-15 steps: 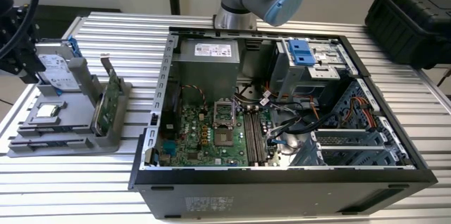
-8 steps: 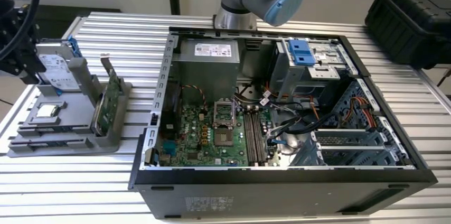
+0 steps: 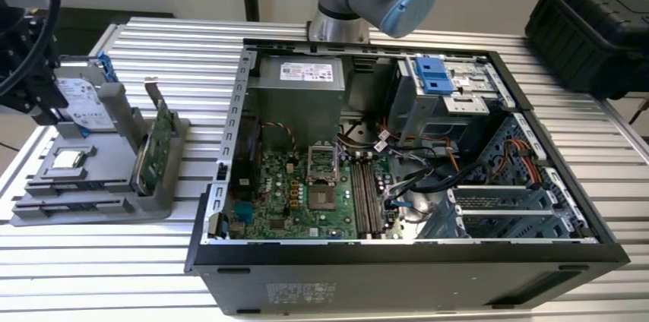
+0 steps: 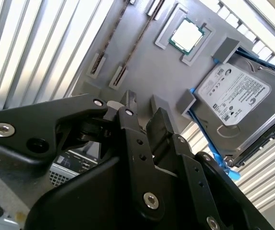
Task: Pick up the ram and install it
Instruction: 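Pick up the ram and move it above insertion slot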
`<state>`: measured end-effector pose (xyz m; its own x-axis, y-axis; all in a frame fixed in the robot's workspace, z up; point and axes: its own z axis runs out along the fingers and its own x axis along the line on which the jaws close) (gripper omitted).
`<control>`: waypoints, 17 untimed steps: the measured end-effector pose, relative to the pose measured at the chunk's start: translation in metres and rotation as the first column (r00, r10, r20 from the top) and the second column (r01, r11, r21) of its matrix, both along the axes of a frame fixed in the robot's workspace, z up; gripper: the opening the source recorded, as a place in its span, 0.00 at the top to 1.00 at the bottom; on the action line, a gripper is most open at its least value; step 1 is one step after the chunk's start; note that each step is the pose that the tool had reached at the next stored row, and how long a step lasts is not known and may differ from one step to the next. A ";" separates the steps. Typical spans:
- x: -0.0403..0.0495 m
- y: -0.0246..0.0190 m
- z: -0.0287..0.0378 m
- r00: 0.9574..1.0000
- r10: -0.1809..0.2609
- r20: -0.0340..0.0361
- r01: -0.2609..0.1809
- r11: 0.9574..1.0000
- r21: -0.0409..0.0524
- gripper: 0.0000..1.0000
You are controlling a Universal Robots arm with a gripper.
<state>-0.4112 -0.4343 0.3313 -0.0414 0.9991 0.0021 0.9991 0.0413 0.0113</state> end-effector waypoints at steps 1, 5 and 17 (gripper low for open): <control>0.0000 0.0000 -0.0008 1.000 0.000 0.000 0.000 1.000 -0.001 0.00; 0.0000 0.0000 -0.0040 1.000 -0.002 -0.002 0.002 1.000 -0.005 0.00; 0.0000 0.0000 -0.0112 1.000 -0.006 -0.005 0.006 1.000 -0.012 0.00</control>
